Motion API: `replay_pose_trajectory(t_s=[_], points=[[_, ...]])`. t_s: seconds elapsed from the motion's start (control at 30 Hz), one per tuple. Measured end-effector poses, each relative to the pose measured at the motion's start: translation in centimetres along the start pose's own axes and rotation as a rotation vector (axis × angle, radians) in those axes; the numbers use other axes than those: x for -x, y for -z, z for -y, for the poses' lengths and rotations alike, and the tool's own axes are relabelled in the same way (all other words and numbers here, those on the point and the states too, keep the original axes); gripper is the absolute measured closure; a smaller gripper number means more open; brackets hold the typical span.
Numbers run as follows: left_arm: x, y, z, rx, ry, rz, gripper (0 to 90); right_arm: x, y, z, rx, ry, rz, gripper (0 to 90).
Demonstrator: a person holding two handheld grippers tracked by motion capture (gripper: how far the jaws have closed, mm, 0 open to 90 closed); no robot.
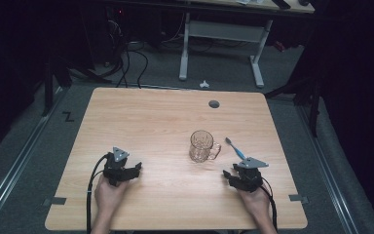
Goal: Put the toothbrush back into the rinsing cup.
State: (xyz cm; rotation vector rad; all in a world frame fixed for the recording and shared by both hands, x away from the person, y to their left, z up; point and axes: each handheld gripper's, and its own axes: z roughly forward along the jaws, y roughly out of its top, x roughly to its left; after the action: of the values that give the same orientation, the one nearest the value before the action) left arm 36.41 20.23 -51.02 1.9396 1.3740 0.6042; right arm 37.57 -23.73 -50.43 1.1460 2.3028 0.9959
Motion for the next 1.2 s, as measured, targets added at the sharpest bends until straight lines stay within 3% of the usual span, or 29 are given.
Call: replay_pose_trajectory(t_s=[0.7, 1.2], points=[[-0.02, 0.02, -0.01, -0.002, 0.000, 0.001, 27.7, -0.15, 0.02, 0.02, 0.003, -0.003, 0.004, 49.3], [-0.02, 0.01, -0.01, -0.001, 0.000, 0.000, 27.7, -0.52, 0.24, -0.07, -0.008, 0.005, -0.004, 57.8]])
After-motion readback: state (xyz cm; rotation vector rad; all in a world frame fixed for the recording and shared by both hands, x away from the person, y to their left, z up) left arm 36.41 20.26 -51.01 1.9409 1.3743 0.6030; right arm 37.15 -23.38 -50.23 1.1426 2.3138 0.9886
